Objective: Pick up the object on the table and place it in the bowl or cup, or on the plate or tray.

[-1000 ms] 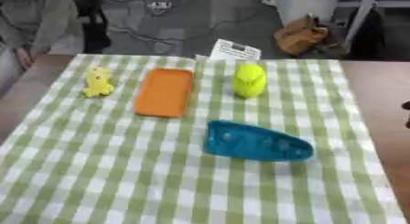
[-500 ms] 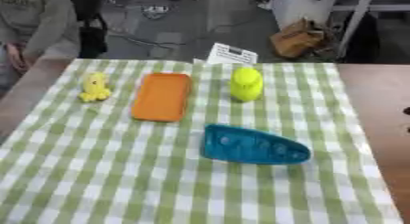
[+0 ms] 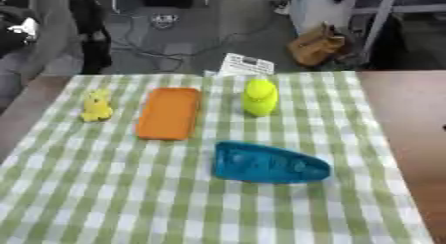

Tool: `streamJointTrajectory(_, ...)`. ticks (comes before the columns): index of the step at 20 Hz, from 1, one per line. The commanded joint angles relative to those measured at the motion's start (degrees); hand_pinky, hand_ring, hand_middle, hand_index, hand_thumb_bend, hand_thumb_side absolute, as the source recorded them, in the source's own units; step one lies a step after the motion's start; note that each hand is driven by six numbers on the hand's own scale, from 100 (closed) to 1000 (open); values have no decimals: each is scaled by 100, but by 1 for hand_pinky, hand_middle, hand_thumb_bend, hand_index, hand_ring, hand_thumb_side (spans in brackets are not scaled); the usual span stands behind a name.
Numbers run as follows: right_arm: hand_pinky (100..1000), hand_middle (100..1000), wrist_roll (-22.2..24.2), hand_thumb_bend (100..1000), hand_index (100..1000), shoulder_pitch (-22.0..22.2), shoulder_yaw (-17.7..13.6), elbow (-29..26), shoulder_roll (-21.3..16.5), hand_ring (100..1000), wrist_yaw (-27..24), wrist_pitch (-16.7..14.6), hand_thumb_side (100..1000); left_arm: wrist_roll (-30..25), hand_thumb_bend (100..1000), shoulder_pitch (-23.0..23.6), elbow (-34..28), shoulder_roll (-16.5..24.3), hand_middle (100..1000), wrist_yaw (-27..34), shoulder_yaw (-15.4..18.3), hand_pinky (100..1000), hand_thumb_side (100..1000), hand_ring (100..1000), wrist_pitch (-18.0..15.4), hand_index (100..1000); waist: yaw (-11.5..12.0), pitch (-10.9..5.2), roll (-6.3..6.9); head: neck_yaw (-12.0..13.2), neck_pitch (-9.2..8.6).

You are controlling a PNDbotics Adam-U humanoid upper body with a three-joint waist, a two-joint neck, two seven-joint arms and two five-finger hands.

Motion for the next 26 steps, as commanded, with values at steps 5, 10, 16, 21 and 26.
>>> streamJointTrajectory(5, 382, 639, 7, 100, 702, -82, 1, -136, -142, 541, -57, -23, 596, 253, 100, -147, 957, 332, 826, -641, -265, 690, 489, 756, 181, 910, -182, 141, 127, 54, -197)
streamJointTrajectory(10, 380, 639, -10, 100, 702, -78, -5, -136, -107, 541, -56, -30, 598, 472, 100, -203, 1701, 278, 834, -1099, -215, 693, 551, 753, 118, 909, -267, 233, 165, 60, -263)
streamJointTrajectory(16, 379, 639, -25, 100, 702, -95, -7, -136, -71, 540, -55, -37, 600, 882, 100, -370, 2493, 151, 899, -1586, -162, 727, 634, 816, -308, 935, -289, 314, 192, 48, -305)
streamJointTrajectory(21, 379, 638, -33, 100, 702, -97, -7, -136, -43, 540, -51, -39, 601, 1269, 100, -542, 3169, 42, 899, -2002, -108, 730, 561, 812, -640, 944, -324, 368, 203, 51, -330)
streamJointTrajectory(26, 378, 638, -42, 100, 702, -116, -6, -136, -6, 540, -56, -48, 603, 1687, 100, -760, 3824, -174, 866, -2421, 15, 729, 591, 777, -986, 930, -409, 460, 208, 56, -358)
